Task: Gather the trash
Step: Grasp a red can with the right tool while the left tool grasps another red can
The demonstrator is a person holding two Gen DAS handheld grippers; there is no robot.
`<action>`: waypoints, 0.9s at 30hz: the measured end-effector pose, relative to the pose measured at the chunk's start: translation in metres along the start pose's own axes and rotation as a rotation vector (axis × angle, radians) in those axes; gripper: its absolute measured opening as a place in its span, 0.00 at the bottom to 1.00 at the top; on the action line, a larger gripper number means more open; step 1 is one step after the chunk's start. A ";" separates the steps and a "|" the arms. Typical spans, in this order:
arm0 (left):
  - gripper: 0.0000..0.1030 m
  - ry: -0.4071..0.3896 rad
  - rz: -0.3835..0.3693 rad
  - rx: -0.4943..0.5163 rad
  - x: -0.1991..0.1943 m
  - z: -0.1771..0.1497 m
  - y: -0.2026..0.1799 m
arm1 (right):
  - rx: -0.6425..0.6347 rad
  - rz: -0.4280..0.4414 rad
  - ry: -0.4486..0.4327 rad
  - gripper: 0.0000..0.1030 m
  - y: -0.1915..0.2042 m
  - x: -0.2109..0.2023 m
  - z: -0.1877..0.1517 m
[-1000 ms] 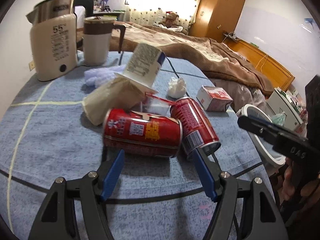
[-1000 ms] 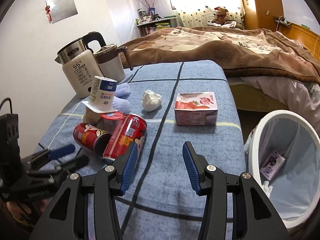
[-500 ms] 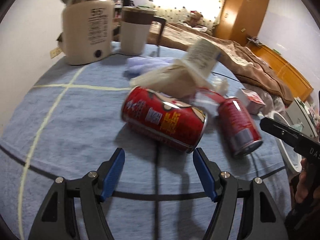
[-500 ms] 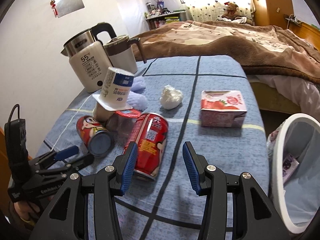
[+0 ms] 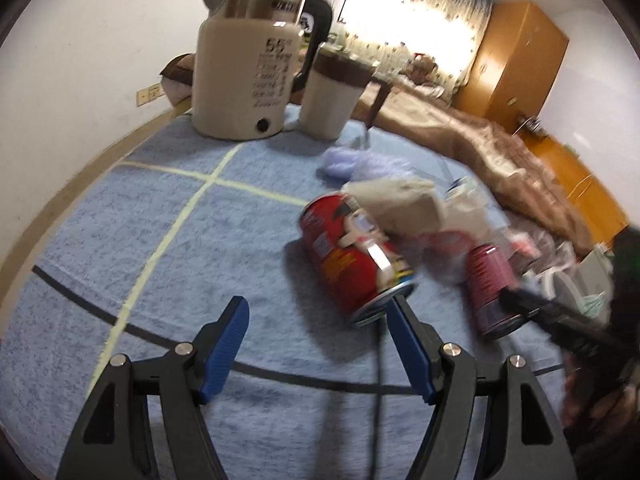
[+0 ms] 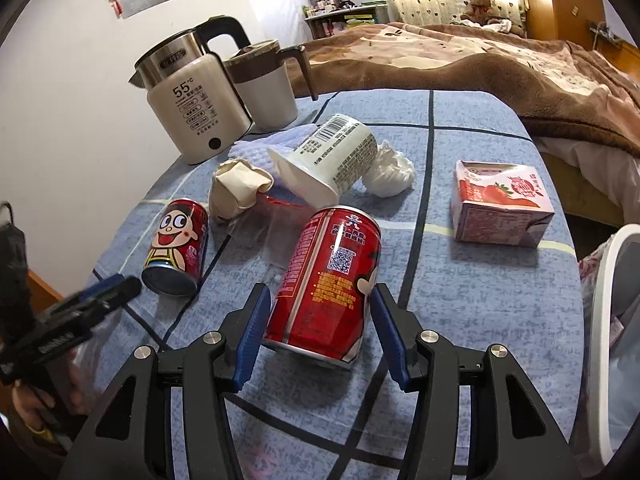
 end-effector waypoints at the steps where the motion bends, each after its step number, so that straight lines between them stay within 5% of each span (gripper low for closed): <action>1: 0.78 -0.009 -0.029 -0.006 -0.002 0.003 -0.004 | -0.004 -0.006 -0.002 0.52 0.001 0.000 0.000; 8: 0.80 0.010 -0.066 -0.054 0.021 0.024 -0.019 | 0.016 0.001 -0.008 0.52 -0.001 0.000 0.000; 23: 0.80 0.071 0.009 -0.098 0.063 0.032 -0.024 | 0.044 0.009 -0.016 0.52 -0.004 0.006 0.008; 27: 0.67 0.088 0.022 -0.110 0.069 0.032 -0.020 | 0.040 -0.002 -0.022 0.52 -0.002 0.009 0.012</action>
Point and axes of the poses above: each gripper's, at about its wrist camera, not at the fingertips, and x roughly the way its jaws point, y to its left, z to its top, the point moved 4 cm from there along x, roughly the way its jaws point, and after that the axes turned 4 degrees about y, right-handed, at the moved point
